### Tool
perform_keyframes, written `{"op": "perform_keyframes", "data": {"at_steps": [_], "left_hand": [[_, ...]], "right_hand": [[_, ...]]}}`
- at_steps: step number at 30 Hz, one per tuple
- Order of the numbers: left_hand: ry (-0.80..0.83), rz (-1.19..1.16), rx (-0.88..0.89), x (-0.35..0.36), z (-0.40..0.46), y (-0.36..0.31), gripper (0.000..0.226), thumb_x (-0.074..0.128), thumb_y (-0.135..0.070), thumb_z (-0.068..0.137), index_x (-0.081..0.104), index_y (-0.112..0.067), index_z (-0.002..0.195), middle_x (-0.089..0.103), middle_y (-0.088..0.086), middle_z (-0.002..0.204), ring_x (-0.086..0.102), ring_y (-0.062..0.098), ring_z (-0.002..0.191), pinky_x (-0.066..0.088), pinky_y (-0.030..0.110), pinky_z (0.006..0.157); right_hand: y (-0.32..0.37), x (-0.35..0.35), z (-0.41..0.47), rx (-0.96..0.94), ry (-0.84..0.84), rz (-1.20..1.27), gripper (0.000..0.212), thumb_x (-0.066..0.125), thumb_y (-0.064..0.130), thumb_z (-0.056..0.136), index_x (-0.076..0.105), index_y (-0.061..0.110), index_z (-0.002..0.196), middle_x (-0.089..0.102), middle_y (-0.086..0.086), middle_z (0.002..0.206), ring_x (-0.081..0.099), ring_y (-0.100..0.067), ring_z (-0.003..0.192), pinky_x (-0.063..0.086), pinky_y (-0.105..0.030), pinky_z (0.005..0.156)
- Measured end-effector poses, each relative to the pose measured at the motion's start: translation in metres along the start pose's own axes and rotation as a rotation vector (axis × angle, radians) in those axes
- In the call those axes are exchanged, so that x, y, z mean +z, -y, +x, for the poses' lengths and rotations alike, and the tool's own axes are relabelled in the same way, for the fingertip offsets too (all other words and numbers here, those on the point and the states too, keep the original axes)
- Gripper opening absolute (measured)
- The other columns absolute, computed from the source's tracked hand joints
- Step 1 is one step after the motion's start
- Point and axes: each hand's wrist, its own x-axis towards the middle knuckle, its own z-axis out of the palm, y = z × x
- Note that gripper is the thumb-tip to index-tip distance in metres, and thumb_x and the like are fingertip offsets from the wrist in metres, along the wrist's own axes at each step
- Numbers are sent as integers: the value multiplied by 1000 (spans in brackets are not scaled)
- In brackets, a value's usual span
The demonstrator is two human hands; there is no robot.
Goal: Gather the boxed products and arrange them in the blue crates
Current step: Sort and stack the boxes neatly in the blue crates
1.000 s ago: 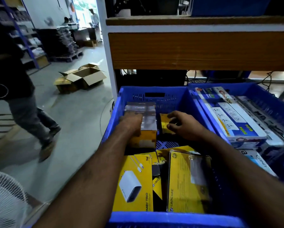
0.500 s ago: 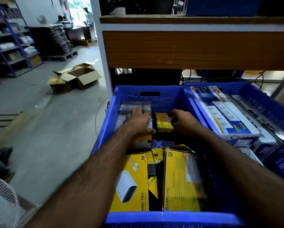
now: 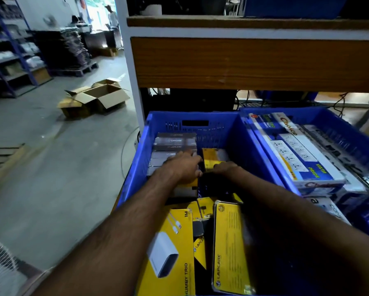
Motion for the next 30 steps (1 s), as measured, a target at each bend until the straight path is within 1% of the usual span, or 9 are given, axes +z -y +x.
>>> {"op": "perform_keyframes", "data": {"at_steps": [1,4,7,13,17,21,24,26,30], "left_hand": [[7,1,4,1,0,3,49,54,-43,94,41,-30,140,34,4,148,36,27,133,39,53,104],[23,6,9,1,1,5,50,54,-44,93,38,-34,140,34,3,147,36,26,133,39,53,104],[37,21,8,0,1,4,54,53,-45,94,35,-34,143,31,3,150,33,27,135,37,55,106],[46,59,14,1,-1,2,56,53,-45,94,32,-35,145,28,3,152,31,28,137,36,55,106],[39,69,24,2,-2,5,60,52,-47,94,28,-34,147,26,2,154,30,28,138,36,56,107],[37,13,3,-1,-5,2,54,50,-47,94,36,-33,144,33,4,150,34,27,136,38,54,106],[-129,-136,-78,-2,-2,-1,42,51,-49,93,52,-28,129,49,4,135,45,26,124,43,51,99],[-318,-233,-140,-5,1,-1,45,50,-51,93,53,-23,127,52,6,128,49,27,118,46,49,95],[-689,-669,-189,-25,5,0,47,37,-52,99,53,-18,129,60,7,119,57,27,109,45,32,81]], "right_hand": [[5,-2,2,89,-14,103,40,39,31,102,42,14,139,49,-15,138,48,-31,127,43,-42,101],[-1,1,20,141,-178,41,45,41,39,100,30,29,143,52,-16,128,53,-36,115,48,-47,80],[-4,-2,21,202,-301,60,41,39,40,100,38,27,139,44,-18,133,46,-40,122,47,-53,85],[-6,6,23,241,-411,94,32,40,24,102,38,21,134,56,-13,121,58,-32,107,50,-42,71],[-12,6,20,296,-492,202,26,39,18,102,40,17,127,60,-10,115,65,-28,98,56,-42,73],[-16,-3,14,346,-510,346,24,44,22,99,44,17,123,60,-12,114,62,-30,99,52,-43,73],[-22,-24,-4,434,-732,399,26,49,34,94,52,15,112,60,-13,104,61,-36,93,44,-38,64],[-31,-39,-22,500,-930,477,24,50,35,89,56,17,102,58,-14,97,59,-33,87,39,-33,60],[-46,-57,-67,316,-1319,944,26,42,31,84,65,22,92,64,-2,85,57,-14,75,43,-29,61]]}}
